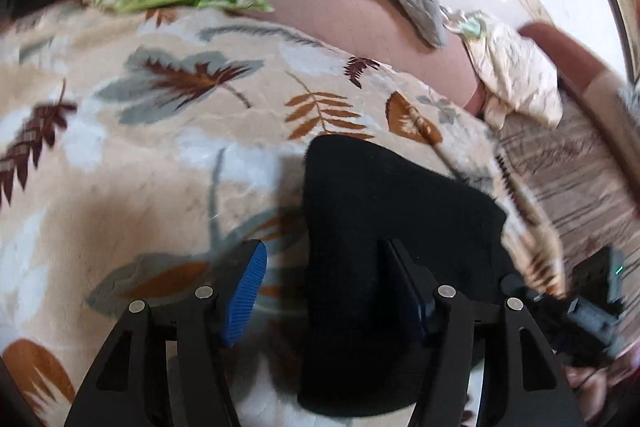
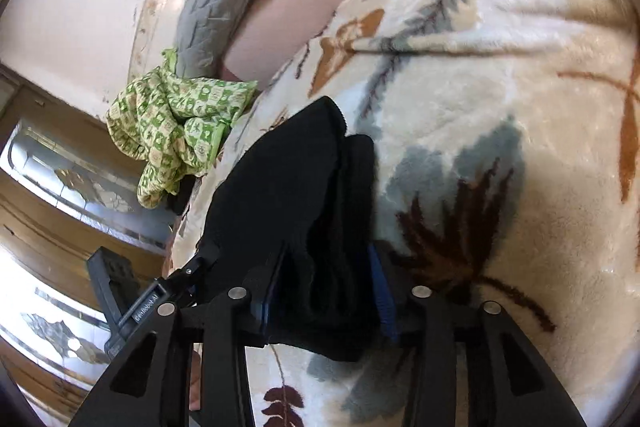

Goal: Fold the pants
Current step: 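Open both tools and withdraw them from the folded pants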

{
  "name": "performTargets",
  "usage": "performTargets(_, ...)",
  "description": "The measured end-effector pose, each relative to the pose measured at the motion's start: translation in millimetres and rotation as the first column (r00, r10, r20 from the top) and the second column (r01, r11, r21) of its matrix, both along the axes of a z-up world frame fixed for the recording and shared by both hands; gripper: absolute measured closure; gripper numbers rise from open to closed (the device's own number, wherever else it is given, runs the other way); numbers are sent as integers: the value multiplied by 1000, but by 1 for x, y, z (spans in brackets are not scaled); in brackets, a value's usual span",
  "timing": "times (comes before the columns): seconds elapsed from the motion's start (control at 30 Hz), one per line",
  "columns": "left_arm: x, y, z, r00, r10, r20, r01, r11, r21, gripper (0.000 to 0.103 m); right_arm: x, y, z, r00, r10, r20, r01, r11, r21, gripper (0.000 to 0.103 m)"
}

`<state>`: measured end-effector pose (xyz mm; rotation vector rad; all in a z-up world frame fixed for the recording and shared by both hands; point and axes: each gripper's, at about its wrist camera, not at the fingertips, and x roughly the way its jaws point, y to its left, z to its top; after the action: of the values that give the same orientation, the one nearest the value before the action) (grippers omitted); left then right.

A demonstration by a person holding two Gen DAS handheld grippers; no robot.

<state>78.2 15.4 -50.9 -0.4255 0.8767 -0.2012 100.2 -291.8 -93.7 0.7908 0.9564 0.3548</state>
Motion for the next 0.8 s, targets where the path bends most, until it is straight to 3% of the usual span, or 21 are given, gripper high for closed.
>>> performTargets(0.1,-10,8,14,999,19,45,-19,1000,-8,45,-8,-1,11,999,-25,26,25,999,-23,61)
performTargets(0.2,-37,-6,35,993,18,120,-29,995,93,42,-29,3,40,990,-46,136,66,987,-145,61)
performTargets(0.3,-76,-34,46,981,27,191,-70,972,224,23,-61,25,75,966,14,259,81,934,-349,52)
performTargets(0.33,-90,-44,48,975,14,222,-71,965,254,19,-69,33,81,960,38,278,79,914,-398,42)
performTargets(0.37,-101,-53,47,972,3,237,-74,953,293,14,-82,47,86,955,66,290,81,880,-468,32)
performTargets(0.47,-122,-74,46,971,-3,238,-100,903,418,10,-107,74,84,956,92,279,101,790,-605,29)
performTargets(0.53,-129,-82,45,969,-3,247,-119,871,476,10,-118,79,76,966,66,248,111,766,-634,29)
performTargets(0.63,-132,-97,43,980,24,198,-128,837,531,10,-127,82,66,977,29,213,118,758,-641,29)
performTargets(0.7,-136,-104,41,985,11,171,-101,842,529,10,-128,85,60,980,42,193,99,742,-663,29)
performTargets(0.8,-142,-111,44,991,-11,132,-54,878,475,10,-128,91,54,982,58,182,89,705,-704,30)
